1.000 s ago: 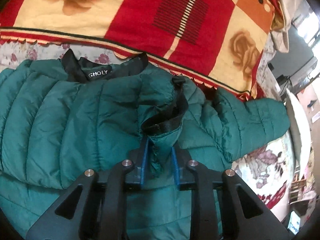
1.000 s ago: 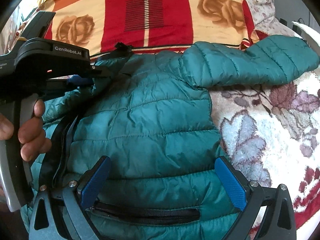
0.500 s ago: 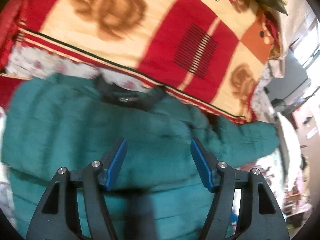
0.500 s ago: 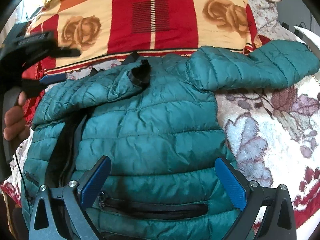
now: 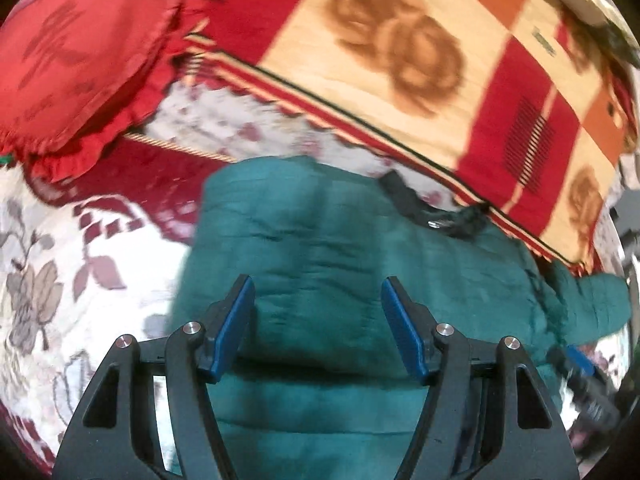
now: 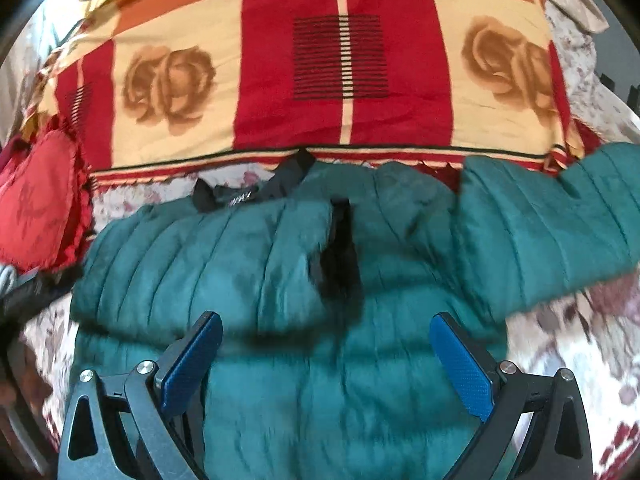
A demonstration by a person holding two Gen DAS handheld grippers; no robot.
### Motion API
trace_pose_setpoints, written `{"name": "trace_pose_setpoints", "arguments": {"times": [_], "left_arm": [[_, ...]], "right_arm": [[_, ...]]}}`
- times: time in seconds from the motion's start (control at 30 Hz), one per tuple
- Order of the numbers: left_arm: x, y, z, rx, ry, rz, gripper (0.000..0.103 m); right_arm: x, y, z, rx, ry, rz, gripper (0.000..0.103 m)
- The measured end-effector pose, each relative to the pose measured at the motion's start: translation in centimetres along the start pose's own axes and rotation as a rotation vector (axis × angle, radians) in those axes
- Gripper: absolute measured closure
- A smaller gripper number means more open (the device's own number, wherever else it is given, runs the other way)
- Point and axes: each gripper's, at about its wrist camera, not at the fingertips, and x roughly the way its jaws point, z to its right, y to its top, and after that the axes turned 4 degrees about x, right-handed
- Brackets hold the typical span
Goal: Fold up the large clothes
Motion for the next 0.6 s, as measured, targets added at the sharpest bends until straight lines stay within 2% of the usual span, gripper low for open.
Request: {"name": "trace_pose_setpoints", "arguments": {"times": [0.13,0.17,0.2,0.23,0.27,0.33,0.37,0.53,0.6], "left_arm": [[0.5,-0.4,-1.9,-0.010,0.045,-0.016,0.037],[0.6,-0.5,-2.2,-0.011,0.052,-0.017,0.037],[0.7,-0.7,-2.6,-0.014,0.058,-0.017,0.037],[0.8,-0.7,-2.8,-0.016,0.060,-0.018,0.037],[0.9,-0.7,-3.0,-0.019,0.061,-0.021,0.037],[1.0,-0.6,-3.4,-0.028,0.061,-0.027,0.037],[1.0,-0.6,-3.6,-0.036,0.060,-0.026,0.037],[0.7,0.3,-3.9,-0.070,0.059,-0.001,0.037],[1.1,0.4,-3.9,-0.085,0.055,-0.006,0.037]], "right_arm": [[3.7,1.7,0.0,0.034,-0.005,-0.082,0.003],[4.7,1.8,0.1,0.052,0.017,-0.111,0.015],[5.7,1.8,0.1,0.072,0.068,-0.139,0.032],[6.1,1.7,0.0,0.082,0.115,-0.151,0.042],[6.5,1.6,-0.1,0.087,0.153,-0.154,0.058],[6.3,1.5,-0.3,0.071,0.148,-0.127,0.072],[5.9,1.6,-0.4,0.055,0.144,-0.107,0.083],[1.5,2.9,0.4,-0.005,0.075,0.051,0.087],[0.6,3.4,1.1,-0.001,0.066,0.063,0.087]]}}
